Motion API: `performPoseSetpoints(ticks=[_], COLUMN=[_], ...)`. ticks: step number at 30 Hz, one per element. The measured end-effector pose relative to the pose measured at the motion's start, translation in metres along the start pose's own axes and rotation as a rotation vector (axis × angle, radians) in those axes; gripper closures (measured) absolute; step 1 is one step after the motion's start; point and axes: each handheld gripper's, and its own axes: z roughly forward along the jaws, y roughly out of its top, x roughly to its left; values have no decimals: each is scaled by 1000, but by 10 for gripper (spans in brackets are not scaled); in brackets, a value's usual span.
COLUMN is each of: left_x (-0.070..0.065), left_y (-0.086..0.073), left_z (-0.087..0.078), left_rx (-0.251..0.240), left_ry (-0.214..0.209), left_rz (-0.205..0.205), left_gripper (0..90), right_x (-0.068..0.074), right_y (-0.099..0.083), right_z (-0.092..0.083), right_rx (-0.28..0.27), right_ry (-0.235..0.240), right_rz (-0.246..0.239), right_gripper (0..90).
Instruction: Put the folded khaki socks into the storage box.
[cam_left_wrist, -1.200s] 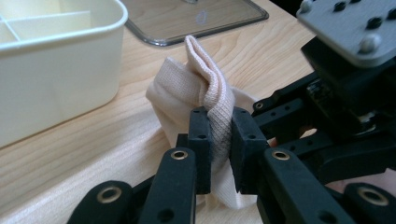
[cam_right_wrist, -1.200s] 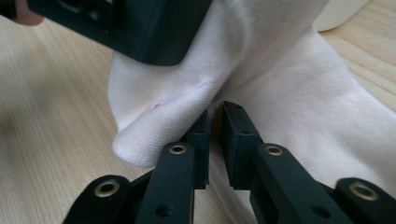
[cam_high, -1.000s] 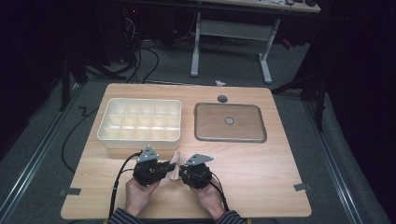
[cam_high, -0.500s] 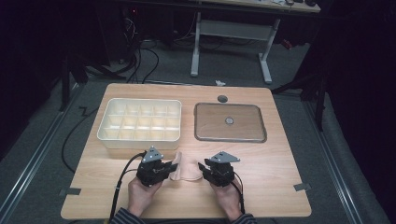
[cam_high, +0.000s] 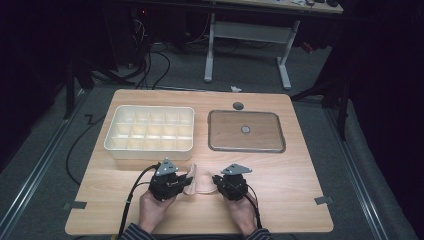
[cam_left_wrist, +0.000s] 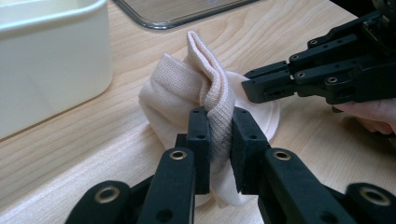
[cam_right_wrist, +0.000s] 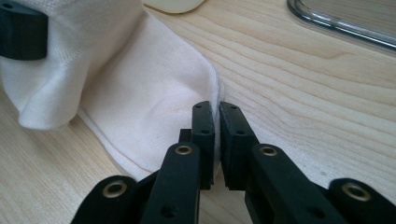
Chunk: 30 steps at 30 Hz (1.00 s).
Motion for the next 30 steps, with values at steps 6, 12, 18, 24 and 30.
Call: performPoseSetpoints(ticks=[6, 12, 18, 24, 30], left_x=[-2, -4, -6, -8, -8], left_y=[1, 1, 1, 2, 3], left_z=[4, 10, 14, 18, 23], left_rx=[12, 28, 30, 34, 44], left_ry=[-2, -4, -6, -15, -21], left_rz=[19, 22, 30, 36, 32], left_gripper=[793, 791, 792, 794, 794], right_x=[2, 4, 4, 4, 3], right_y=[2, 3, 3, 3, 3], right_z=[3, 5, 6, 7, 7], right_rx=[2, -1, -1, 1, 5], right_ry=[18, 35, 38, 39, 38], right_rz=[-5, -2, 5, 11, 11], right_gripper=[860, 860, 860, 859, 857])
